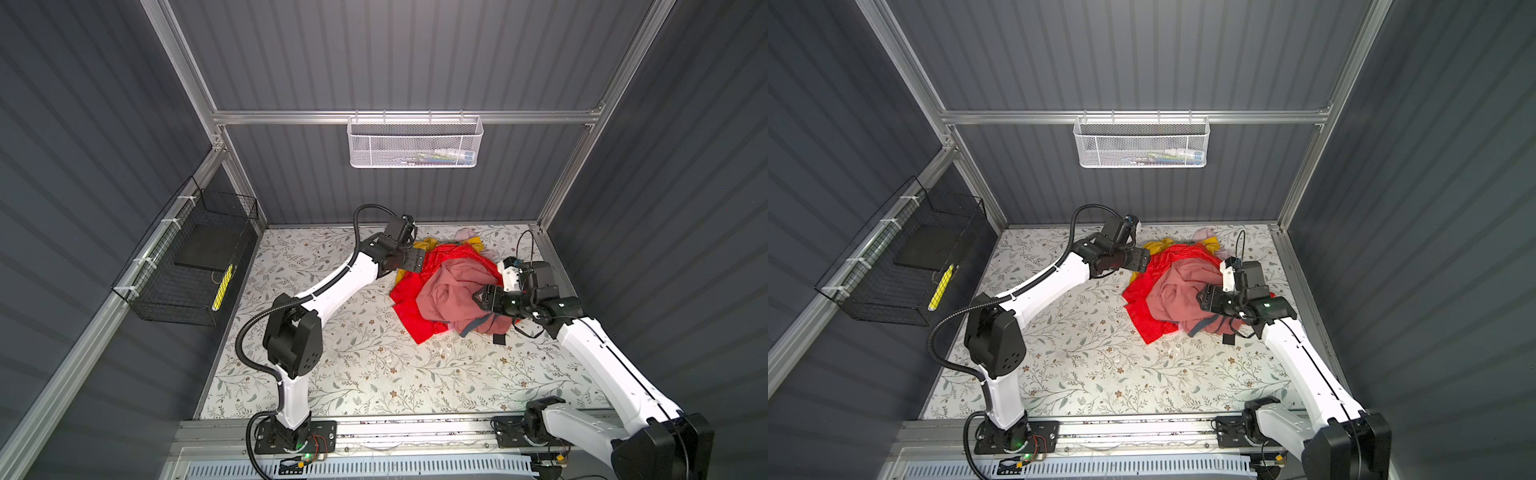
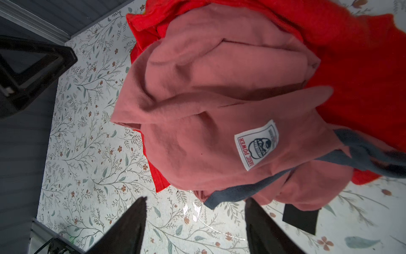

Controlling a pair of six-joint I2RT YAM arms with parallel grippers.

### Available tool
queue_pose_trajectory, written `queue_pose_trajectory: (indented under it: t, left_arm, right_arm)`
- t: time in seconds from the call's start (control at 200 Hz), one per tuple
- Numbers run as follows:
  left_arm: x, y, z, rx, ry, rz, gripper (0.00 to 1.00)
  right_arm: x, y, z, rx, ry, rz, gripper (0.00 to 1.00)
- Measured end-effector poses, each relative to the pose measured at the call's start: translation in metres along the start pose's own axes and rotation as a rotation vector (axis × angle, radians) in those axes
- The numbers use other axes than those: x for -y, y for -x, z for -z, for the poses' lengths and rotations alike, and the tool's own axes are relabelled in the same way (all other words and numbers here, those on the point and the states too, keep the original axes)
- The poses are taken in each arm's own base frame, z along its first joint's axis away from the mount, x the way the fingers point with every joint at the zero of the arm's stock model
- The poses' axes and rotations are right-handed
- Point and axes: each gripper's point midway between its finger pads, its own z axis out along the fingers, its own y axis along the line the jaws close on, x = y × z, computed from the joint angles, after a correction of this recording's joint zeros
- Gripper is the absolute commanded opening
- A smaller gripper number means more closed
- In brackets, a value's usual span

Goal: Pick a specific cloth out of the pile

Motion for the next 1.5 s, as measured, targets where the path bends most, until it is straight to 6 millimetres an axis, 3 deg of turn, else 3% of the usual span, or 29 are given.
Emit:
queue_pose_trajectory:
  t: [0.18,0.33,0.44,0.605,0.66,0.73,0.77,0.911,1.051,1.191,1.336,1.496]
  left_arm:
    - [0.068,-0.04,0.003,-0.075,-0.126,-0.141,0.86]
    - [0.111,-0.07,0.004,-0.135,-0.196,-0.218,0.85]
    - [0.123,-0.085,-0.005,-0.168,-0.207,-0.24,0.85]
    - [0.117,-0.109,-0.048,-0.24,-0.137,-0.239,0.82]
    - [0.118,-0.115,-0.062,-0.26,-0.128,-0.235,0.74]
    - [0.119,-0.121,-0.074,-0.275,-0.127,-0.224,0.46]
    - [0.119,-0.122,-0.075,-0.278,-0.128,-0.221,0.36]
    - [0.124,-0.111,-0.068,-0.246,-0.153,-0.209,0.18]
    - [0.13,-0.082,-0.036,-0.168,-0.187,-0.195,0.0]
    - [0.136,-0.042,0.014,-0.057,-0.237,-0.184,0.0]
    - [0.136,-0.02,0.052,0.012,-0.258,-0.176,0.0]
    - [0.131,-0.002,0.083,0.077,-0.259,-0.169,0.13]
  right_arm:
    - [0.02,-0.025,-0.013,-0.047,-0.04,-0.049,0.73]
    - [0.028,-0.019,-0.011,-0.018,-0.063,-0.072,0.75]
    - [0.034,-0.014,-0.008,0.005,-0.077,-0.084,0.77]
    - [0.039,-0.005,0.004,0.064,-0.082,-0.092,0.8]
    - [0.041,-0.003,0.009,0.086,-0.084,-0.092,0.81]
    - [0.043,-0.002,0.014,0.106,-0.086,-0.094,0.82]
    - [0.044,-0.002,0.016,0.113,-0.088,-0.094,0.82]
    - [0.053,-0.011,0.018,0.121,-0.101,-0.101,0.85]
    - [0.062,-0.017,0.02,0.12,-0.125,-0.115,0.86]
    - [0.066,-0.013,0.024,0.138,-0.134,-0.118,0.87]
    - [0.068,-0.012,0.024,0.141,-0.138,-0.118,0.87]
    - [0.069,-0.007,0.025,0.16,-0.138,-0.116,0.88]
